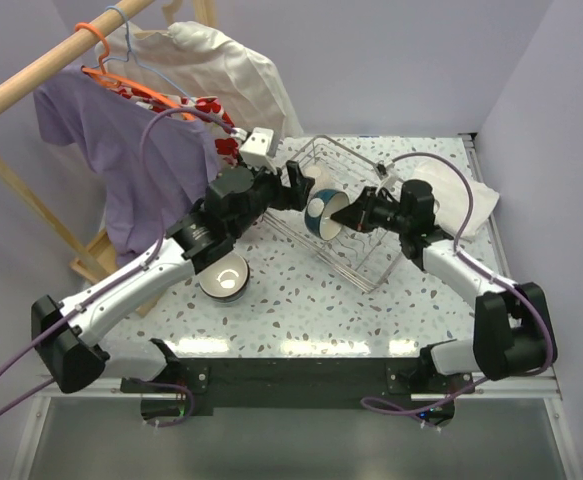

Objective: Unload the bowls from the dish rack

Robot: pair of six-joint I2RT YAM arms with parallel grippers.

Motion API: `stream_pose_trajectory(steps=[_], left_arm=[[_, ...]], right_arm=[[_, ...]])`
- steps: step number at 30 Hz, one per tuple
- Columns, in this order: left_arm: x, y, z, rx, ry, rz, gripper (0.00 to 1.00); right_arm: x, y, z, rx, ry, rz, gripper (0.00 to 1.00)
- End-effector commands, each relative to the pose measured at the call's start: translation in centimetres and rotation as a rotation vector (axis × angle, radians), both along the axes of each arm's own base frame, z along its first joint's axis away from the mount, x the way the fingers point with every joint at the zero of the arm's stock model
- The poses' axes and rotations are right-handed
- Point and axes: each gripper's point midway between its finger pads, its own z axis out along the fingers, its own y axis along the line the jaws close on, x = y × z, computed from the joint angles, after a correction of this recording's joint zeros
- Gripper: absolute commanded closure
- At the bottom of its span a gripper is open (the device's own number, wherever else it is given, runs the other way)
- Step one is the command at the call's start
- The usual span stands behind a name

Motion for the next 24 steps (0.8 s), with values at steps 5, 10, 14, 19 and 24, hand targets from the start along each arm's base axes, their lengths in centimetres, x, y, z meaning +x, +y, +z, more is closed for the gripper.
stream_pose_trajectory(steps=[5,10,14,19,24], left_arm=[[-1.8,7.2,0.5,0.227,-0.183,0.127,0.09],[-3.8,12.5,-2.9,0.351,-0.144,0.241,0.0],[-5.4,15.7,-4.5,0.358,-0.149,0.314,0.0],[-7.2,18.4,-6.7,0.315,-0.155,0.374,0.0],[-7.6,20.5,-6.5,0.277,-0.188,0.463,0.0]], right_arm=[[-3.5,-1.7,-0.3,-0.361,0.117,-0.065,1.0],[-5.7,-1.5,-0.5,-0.451,0.194,-0.068,1.0],[-8.2,-1.5,-1.5,-0.561,0.288,-0.034,1.0],[-9.9,0.4,-1.4,-0.661,0.317,0.014,1.0],[-11.4,2.8,-2.4,-0.748,0.349,0.067,1.0]])
